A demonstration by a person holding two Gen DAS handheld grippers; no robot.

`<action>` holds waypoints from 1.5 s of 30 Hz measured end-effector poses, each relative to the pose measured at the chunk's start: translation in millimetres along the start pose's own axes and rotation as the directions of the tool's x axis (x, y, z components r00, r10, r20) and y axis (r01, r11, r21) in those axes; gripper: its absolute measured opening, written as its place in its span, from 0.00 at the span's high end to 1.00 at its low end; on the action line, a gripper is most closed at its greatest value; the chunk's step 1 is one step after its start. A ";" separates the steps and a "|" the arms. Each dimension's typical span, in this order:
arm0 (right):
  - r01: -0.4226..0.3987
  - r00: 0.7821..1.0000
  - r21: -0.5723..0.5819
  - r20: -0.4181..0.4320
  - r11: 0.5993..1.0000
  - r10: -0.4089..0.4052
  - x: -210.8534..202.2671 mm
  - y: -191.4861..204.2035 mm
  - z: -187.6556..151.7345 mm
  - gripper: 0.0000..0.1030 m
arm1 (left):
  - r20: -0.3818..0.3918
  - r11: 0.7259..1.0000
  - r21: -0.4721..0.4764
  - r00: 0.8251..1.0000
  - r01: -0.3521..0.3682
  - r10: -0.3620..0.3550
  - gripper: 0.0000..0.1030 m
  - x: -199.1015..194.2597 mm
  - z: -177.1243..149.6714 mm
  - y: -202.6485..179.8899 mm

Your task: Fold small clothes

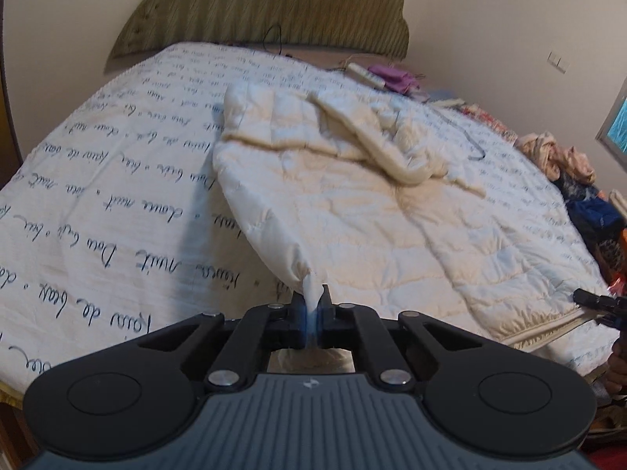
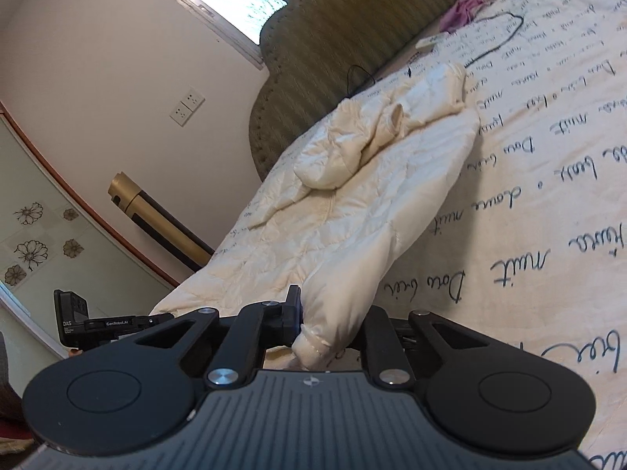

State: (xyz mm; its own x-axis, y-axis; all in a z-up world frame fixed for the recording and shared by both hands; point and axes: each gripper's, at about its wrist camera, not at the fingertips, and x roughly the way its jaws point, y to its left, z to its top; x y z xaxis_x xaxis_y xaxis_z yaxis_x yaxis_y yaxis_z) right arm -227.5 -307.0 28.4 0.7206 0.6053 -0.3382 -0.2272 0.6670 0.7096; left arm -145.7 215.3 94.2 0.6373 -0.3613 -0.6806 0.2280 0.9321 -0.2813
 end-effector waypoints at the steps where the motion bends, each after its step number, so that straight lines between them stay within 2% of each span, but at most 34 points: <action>1: -0.006 1.000 -0.006 0.016 1.000 0.007 -1.5 2.6 5.7 0.84 | 0.022 1.000 -0.003 1.000 0.007 -0.006 0.95 -2.1 5.9 -0.7; 5: -0.009 0.997 -0.060 0.073 0.998 0.013 0.6 11.9 38.0 0.84 | 0.128 1.000 -0.009 0.992 0.020 -0.019 0.95 -8.0 33.0 -3.9; 10: -0.012 0.991 -0.122 0.131 0.992 0.028 16.8 17.9 83.3 0.84 | 0.210 1.000 -0.011 0.978 0.008 -0.005 0.95 0.1 71.6 -8.5; 19: 0.021 0.981 -0.160 0.193 0.987 0.011 65.8 10.9 160.9 0.84 | 0.264 0.998 -0.024 0.962 -0.061 0.065 0.95 43.3 137.9 -8.0; 26: 0.083 0.974 -0.137 0.221 0.987 -0.051 121.6 -7.9 214.7 0.84 | 0.273 0.987 -0.022 0.948 -0.161 0.161 0.95 98.0 187.1 -11.7; 34: 0.189 0.961 -0.137 0.229 0.972 -0.155 191.4 -32.9 260.1 0.84 | 0.269 0.951 -0.006 0.915 -0.310 0.300 0.95 177.4 231.3 -11.5; 41: 0.291 0.947 -0.119 0.176 0.949 -0.268 250.6 -65.1 278.1 0.84 | 0.183 0.910 0.002 0.895 -0.415 0.408 0.95 253.8 246.0 -2.6; 45: 0.319 0.941 -0.079 0.146 0.945 -0.305 277.7 -86.5 277.6 0.83 | 0.154 0.898 0.010 0.888 -0.441 0.434 0.93 280.7 242.5 1.7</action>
State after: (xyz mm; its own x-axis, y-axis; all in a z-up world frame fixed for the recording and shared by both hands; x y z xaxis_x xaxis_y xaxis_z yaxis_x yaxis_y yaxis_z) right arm 174.1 -317.2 44.7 0.8428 0.3027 -0.4450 -0.0364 0.8571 0.5139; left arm 212.0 121.3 66.7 0.7782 0.0877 -0.6219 -0.0689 0.9961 0.0543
